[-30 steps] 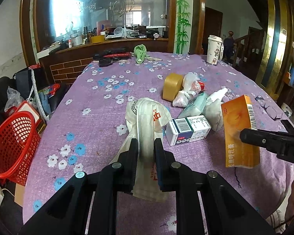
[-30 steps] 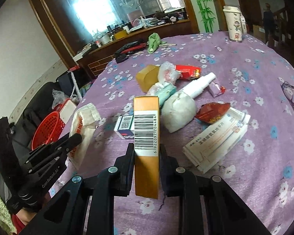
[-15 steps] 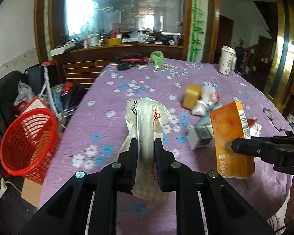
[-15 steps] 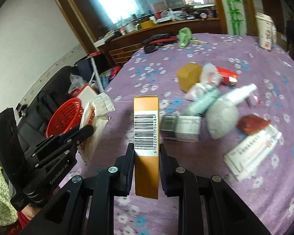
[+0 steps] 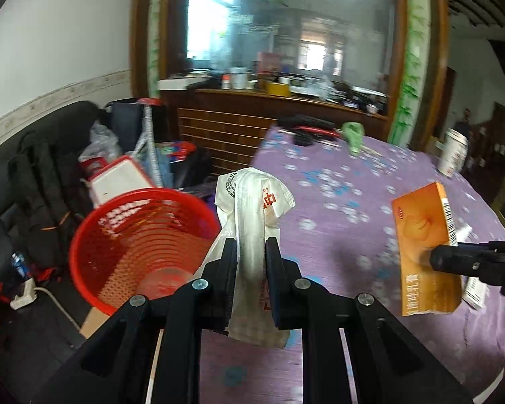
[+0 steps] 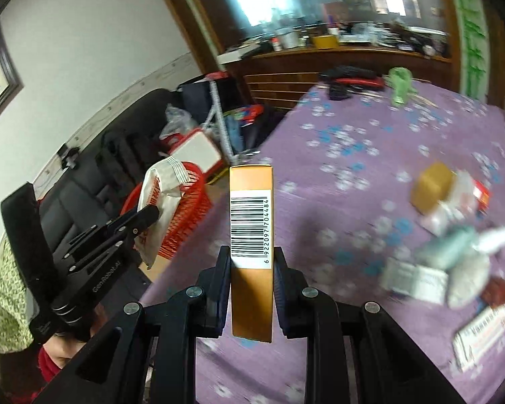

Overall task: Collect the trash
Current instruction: 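Carry bag and orange box to the red basket and open both grippers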

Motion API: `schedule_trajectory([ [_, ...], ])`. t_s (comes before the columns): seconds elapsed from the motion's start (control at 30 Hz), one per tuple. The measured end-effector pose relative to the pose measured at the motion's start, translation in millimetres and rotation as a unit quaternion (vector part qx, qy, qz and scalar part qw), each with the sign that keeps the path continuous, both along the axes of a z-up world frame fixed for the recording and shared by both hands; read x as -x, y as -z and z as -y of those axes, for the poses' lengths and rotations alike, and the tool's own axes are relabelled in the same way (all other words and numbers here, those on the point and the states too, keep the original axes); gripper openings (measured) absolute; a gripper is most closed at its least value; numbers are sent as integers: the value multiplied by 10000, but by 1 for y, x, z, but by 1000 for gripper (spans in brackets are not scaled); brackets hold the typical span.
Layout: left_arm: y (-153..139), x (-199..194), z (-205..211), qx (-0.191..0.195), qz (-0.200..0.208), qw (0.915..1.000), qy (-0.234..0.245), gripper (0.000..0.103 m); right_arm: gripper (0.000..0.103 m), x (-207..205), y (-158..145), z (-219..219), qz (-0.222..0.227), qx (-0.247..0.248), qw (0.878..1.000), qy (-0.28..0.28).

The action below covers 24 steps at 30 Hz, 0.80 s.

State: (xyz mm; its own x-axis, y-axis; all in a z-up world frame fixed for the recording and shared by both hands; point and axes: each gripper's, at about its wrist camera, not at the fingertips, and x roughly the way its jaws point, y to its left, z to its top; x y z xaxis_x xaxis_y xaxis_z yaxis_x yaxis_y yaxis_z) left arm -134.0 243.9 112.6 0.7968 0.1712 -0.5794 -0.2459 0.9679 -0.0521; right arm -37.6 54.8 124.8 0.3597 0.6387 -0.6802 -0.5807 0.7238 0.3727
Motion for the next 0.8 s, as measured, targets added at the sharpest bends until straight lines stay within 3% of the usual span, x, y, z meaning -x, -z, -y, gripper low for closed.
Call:
schedule_trajectory([
  [0.37, 15, -5, -97, 104, -222, 9962, -830, 16, 25, -22, -3, -118, -74, -154, 9963, -844],
  [0.7, 33, -23, -131, 293, -394, 9932, -1057, 18, 26, -59, 28, -197, -327, -160, 9947, -959],
  [0.73, 35, -24, -134, 312, -412, 9928, -1085, 22, 26, -60, 31, -200, -365, -163, 9946, -953],
  [0.77, 37, -25, -136, 344, -428, 9922, -1122, 37, 26, -63, 34, -204, -422, -171, 9944, -955],
  [0.8, 38, -25, -138, 367, -415, 9917, -1161, 46, 34, -66, 38, -208, -489, -169, 9939, -969],
])
